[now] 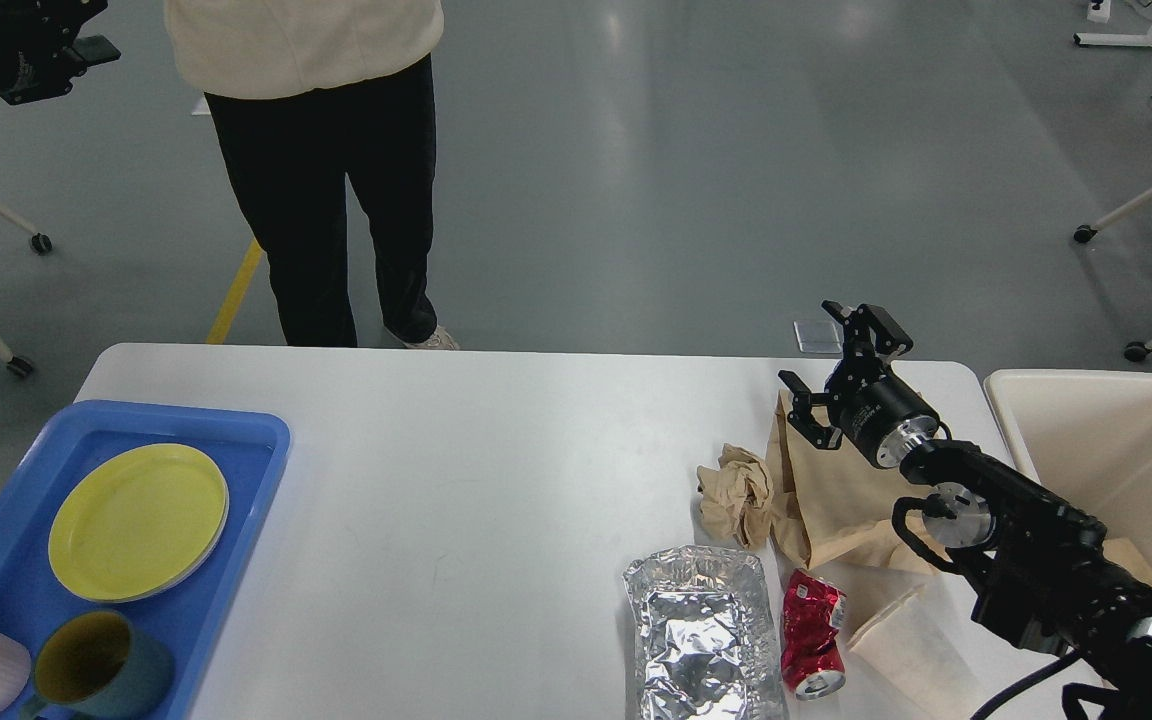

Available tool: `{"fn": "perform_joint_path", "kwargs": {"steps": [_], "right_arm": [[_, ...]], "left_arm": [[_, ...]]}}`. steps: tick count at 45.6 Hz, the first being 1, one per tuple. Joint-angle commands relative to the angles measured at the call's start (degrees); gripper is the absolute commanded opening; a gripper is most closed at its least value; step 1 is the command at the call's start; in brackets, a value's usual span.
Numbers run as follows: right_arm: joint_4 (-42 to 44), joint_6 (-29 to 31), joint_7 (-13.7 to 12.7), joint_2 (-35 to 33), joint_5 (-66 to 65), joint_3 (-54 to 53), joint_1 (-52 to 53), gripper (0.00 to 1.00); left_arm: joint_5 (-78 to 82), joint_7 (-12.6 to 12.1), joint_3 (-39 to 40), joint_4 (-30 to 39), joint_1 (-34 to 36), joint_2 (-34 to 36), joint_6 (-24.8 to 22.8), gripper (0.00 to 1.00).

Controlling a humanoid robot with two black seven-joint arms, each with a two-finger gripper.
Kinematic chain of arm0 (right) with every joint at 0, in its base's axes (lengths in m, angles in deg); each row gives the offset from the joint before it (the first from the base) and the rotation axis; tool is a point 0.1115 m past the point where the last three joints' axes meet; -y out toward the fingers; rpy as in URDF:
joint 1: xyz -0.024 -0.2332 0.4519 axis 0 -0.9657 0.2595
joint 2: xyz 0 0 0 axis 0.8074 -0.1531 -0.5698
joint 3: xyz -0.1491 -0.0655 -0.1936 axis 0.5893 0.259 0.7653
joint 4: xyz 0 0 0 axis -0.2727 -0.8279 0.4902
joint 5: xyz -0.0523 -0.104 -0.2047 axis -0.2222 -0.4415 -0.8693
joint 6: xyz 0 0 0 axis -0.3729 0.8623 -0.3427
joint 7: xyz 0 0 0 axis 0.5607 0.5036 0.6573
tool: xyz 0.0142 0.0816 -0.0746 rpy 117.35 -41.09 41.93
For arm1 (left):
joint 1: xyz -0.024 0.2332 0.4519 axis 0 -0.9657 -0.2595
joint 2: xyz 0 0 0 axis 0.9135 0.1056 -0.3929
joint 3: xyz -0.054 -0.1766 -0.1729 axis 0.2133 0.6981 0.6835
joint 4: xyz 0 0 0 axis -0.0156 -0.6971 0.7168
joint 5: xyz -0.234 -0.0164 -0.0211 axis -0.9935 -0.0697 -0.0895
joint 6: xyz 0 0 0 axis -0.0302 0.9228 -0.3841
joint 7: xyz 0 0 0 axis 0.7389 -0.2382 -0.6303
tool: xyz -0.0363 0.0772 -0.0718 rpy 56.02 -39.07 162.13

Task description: Tidy desktop

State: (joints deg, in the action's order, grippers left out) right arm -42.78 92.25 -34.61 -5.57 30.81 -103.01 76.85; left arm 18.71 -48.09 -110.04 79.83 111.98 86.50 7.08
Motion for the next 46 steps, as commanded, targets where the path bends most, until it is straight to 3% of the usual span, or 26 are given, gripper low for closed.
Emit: {"fn": "perform_joint_path", "kwargs": {"steps": [1, 7, 20, 34, 46], "right_arm": [[0.0, 0.0, 0.0, 0.0, 0.0, 0.0, 0.0, 1.00], [0.0, 0.0, 0.0, 0.0, 0.0, 0.0, 0.0, 1.00], [0.0, 0.0, 0.0, 0.0, 0.0, 0.0, 0.0, 1.00], [0.0, 0.0, 0.0, 0.0, 0.0, 0.0, 0.0, 1.00], [0.0, 0.0, 0.0, 0.0, 0.0, 0.0, 0.0, 1.00]], "left_arm": [[-0.3, -0.2, 0.2, 0.0, 0.1, -2.9, 0.8, 0.96], [-0.7, -0.1, 5.8, 0.0, -0.5, -5.3, 2.8, 0.96], [0.1, -0.1, 34.4, -0.1, -12.2, -13.8, 11.2, 0.96], [-0.7, 0.0, 38.0, -0.1, -14.8, -16.2, 12.9, 0.96], [-0.5, 0.1, 51.7, -0.1, -18.1, -20.4, 19.8, 0.96]]}}
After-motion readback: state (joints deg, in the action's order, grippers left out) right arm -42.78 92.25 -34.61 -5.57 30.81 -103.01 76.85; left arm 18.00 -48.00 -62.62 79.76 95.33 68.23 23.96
